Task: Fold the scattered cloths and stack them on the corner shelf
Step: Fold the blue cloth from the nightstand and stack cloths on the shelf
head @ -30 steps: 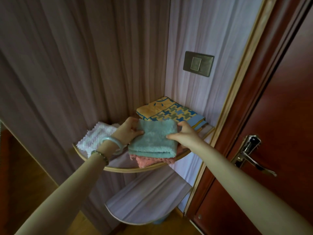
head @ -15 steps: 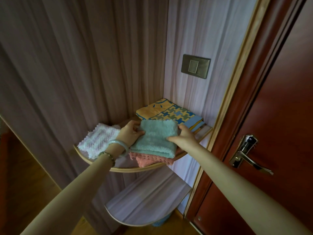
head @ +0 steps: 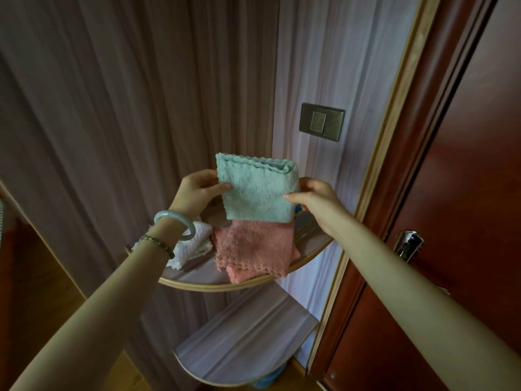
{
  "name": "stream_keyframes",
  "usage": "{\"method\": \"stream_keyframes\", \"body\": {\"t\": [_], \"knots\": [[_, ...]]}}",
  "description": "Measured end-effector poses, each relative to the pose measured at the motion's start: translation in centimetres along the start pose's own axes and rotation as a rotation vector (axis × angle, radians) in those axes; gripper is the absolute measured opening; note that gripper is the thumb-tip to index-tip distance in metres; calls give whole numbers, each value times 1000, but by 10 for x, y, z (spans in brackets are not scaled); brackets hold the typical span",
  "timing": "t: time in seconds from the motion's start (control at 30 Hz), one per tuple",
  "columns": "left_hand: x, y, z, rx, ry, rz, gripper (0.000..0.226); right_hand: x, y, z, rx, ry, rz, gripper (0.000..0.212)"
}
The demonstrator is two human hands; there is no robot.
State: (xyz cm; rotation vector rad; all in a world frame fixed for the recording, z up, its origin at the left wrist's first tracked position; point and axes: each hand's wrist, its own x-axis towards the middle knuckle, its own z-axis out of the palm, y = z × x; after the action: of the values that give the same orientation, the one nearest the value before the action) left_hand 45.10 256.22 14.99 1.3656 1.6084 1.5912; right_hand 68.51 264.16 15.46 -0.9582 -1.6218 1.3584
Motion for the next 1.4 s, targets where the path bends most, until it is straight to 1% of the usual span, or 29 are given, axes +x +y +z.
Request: {"method": "stream_keyframes", "body": {"t": [0.1, 0.17, 0.27, 0.37, 0.47, 0.53, 0.67, 0.73, 0.8, 0.83, 0.87, 0.9, 0.93, 0.97, 1.0, 1.07, 1.1, 1.17, 1.2, 1.23, 1.27, 1.33, 1.4], "knots": [[-6, 3, 3, -76, -15, -69, 13, -1, -1, 4, 33, -11, 22, 8], [-6, -1, 6, -61, -12, -126, 17, -2, 2, 10, 75, -17, 56, 7], [2, -14, 10, 162, 3, -137, 12, -8, 13, 18, 111, -55, 159, 11], [4, -27, 18, 415, -59, -173, 27, -14, 30, 24, 101, -92, 308, 12], [1, -43, 27, 519, -98, -231, 30, -13, 46, 24, 72, -41, 376, 12], [-1, -52, 33, 543, -90, -249, 29, -10, 54, 25, 29, -1, 372, 9], [-9, -61, 42, 604, -78, -222, 29, -8, 66, 24, -171, 40, 296, 15], [-12, -63, 45, 645, -63, -194, 27, -10, 70, 24, -287, 35, 250, 15], [-15, -62, 48, 702, -51, -156, 28, -11, 74, 24, -354, 50, 225, 7], [-17, -58, 48, 722, -40, -147, 29, -12, 74, 23, -364, 67, 220, 10], [-16, -59, 47, 717, -29, -140, 31, -11, 75, 23, -379, 82, 209, 19], [-15, -57, 45, 692, -40, -173, 33, -10, 75, 21, -385, 94, 211, 24], [-13, -58, 43, 663, -53, -211, 36, -9, 75, 20, -357, 102, 228, 22], [-11, -59, 40, 627, -72, -273, 41, -8, 74, 18, -267, 92, 273, 16], [-9, -60, 38, 584, -98, -317, 47, -9, 72, 16, -163, 69, 344, 15], [-8, -55, 36, 466, -126, -401, 56, -11, 68, 12, -7, -15, 493, 25], [-8, -50, 37, 417, -163, -444, 54, -11, 67, 11, -3, -46, 526, 28], [-9, -40, 39, 437, -232, -489, 34, -10, 66, 10, 10, -60, 556, 31], [-10, -34, 39, 436, -242, -497, 27, -9, 65, 10, 21, -55, 567, 32], [-11, -28, 40, 438, -254, -503, 29, -9, 64, 11, 27, -55, 570, 33], [-11, -26, 40, 452, -270, -487, 35, -8, 64, 13, 34, -58, 574, 33], [-7, -36, 41, 523, -304, -460, 46, -7, 63, 15, 74, -62, 578, 32], [-3, -44, 42, 555, -308, -471, 52, -5, 60, 17, 128, -62, 568, 32]]}}
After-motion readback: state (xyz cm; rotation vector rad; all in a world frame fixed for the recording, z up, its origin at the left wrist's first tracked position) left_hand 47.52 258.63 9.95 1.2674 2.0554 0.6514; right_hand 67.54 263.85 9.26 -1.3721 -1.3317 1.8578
